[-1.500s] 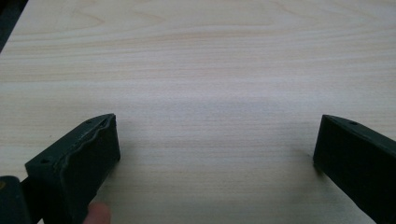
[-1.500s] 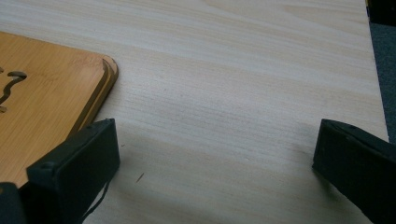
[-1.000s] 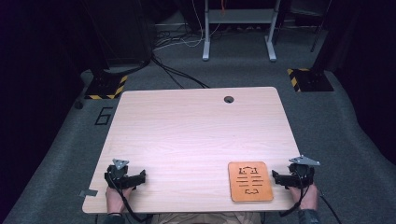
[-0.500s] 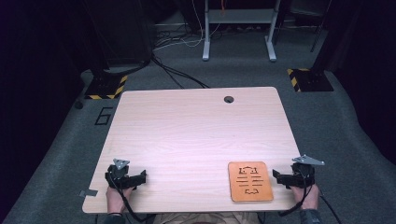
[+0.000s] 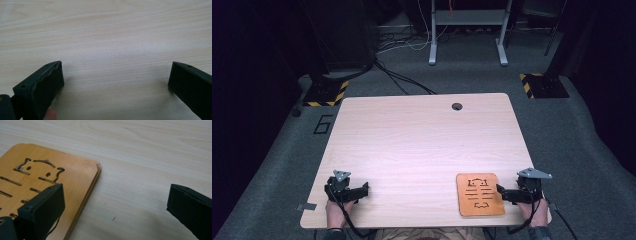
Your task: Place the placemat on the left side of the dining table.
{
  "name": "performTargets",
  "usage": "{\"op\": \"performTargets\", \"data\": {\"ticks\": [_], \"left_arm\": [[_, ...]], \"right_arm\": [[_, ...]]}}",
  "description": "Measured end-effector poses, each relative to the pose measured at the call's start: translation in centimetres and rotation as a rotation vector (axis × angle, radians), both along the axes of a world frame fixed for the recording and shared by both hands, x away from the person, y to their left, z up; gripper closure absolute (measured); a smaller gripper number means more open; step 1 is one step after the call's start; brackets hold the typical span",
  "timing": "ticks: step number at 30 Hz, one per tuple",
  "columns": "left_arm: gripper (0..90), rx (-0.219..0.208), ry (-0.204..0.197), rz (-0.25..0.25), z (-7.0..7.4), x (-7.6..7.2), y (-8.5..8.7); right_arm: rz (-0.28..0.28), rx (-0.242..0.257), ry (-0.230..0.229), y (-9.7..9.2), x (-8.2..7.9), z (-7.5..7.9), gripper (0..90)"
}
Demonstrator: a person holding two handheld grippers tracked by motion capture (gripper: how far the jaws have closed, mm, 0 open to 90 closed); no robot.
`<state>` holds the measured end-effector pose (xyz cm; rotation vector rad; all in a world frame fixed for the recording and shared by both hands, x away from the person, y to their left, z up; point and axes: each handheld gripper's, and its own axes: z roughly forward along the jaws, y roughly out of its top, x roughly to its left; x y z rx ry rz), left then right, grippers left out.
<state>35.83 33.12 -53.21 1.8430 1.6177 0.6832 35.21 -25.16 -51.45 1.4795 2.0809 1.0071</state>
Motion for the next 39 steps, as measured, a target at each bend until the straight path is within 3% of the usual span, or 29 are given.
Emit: {"op": "performTargets", "data": {"ticks": [23,39], "left_arm": [[0.0,0.0,0.0,0.0,0.0,0.0,0.0],[0.0,0.0,0.0,0.0,0.0,0.0,0.0]], "right_arm": [[0.056,-0.011,0.039,1.4,0.1,-0.8,0.0],[0.042,-0.033,0.049,0.5,0.0,-0.7,0.0]]}}
